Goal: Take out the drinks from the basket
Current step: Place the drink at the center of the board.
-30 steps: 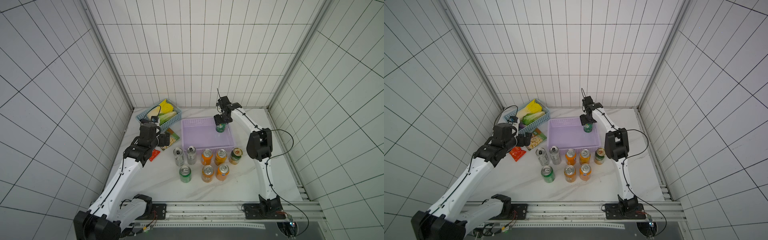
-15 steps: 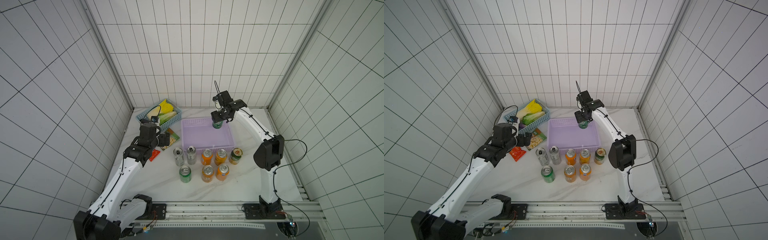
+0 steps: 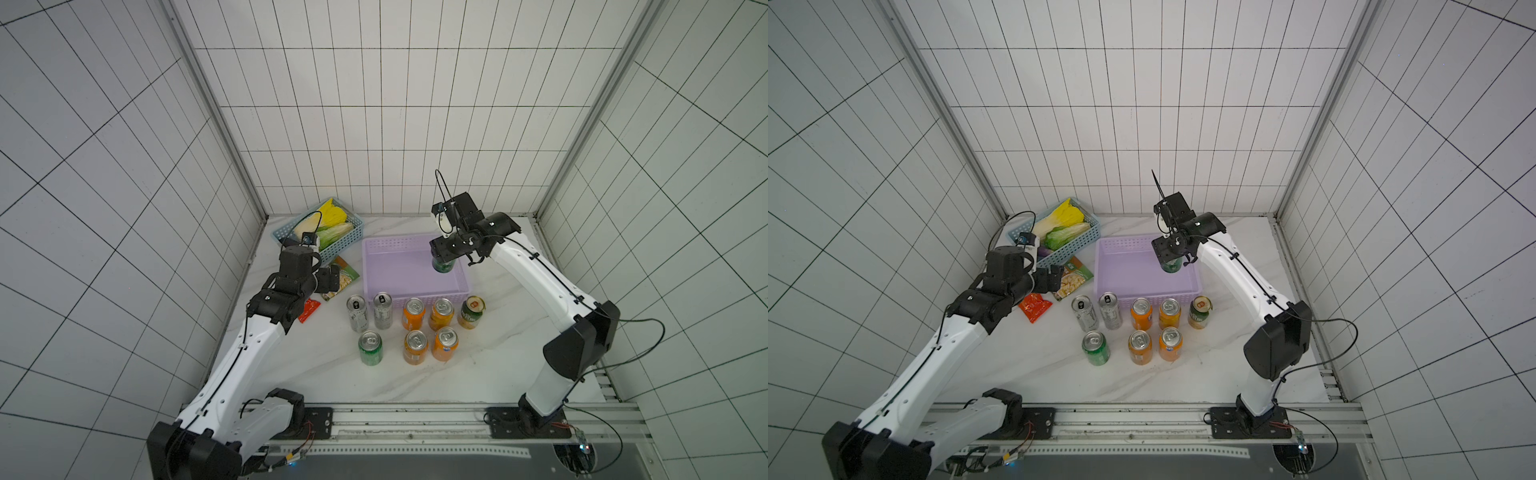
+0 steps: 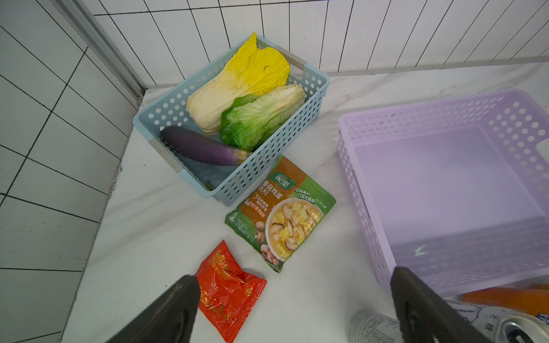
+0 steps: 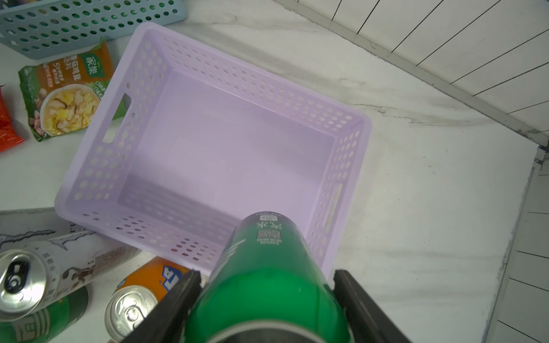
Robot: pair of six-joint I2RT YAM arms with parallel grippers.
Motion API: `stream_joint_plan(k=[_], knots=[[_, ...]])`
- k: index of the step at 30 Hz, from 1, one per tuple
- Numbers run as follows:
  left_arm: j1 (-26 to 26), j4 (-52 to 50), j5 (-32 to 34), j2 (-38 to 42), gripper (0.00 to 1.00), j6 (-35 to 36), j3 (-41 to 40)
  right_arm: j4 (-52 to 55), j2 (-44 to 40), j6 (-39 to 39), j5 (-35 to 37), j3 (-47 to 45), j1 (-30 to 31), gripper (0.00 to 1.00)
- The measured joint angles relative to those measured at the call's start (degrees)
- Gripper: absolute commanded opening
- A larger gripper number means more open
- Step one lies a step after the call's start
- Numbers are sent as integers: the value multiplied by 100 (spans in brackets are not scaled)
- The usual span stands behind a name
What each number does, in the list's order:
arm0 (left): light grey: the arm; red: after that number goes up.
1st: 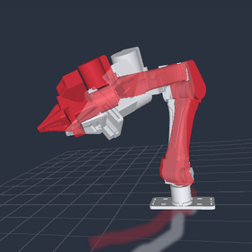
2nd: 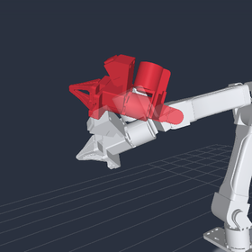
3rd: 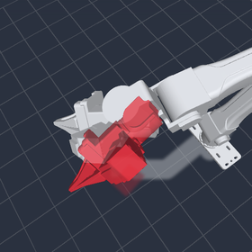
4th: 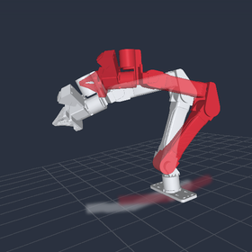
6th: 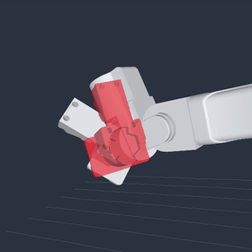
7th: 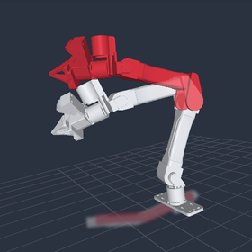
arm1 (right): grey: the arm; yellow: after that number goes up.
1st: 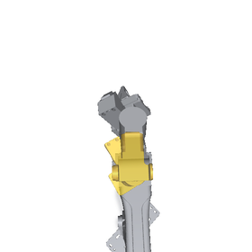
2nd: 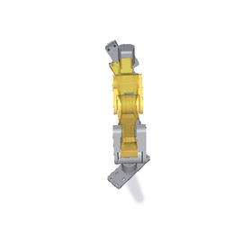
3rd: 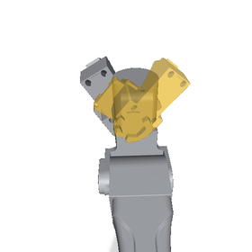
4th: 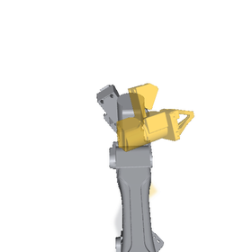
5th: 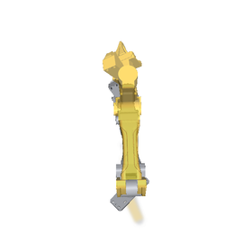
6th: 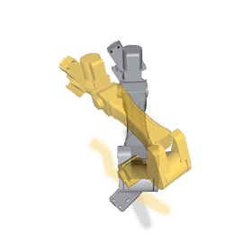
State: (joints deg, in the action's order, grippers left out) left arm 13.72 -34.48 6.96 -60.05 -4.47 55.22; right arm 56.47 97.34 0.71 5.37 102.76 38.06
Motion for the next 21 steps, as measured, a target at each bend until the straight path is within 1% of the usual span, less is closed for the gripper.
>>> stream_joint_plan(k=[9,21], knots=[[-2,-2,2,28,98,0,0,142,-1228,256,144,-931,391,70],[0,0,2,31,98,2,0,581,-2452,837,385,-2127,568,69]])
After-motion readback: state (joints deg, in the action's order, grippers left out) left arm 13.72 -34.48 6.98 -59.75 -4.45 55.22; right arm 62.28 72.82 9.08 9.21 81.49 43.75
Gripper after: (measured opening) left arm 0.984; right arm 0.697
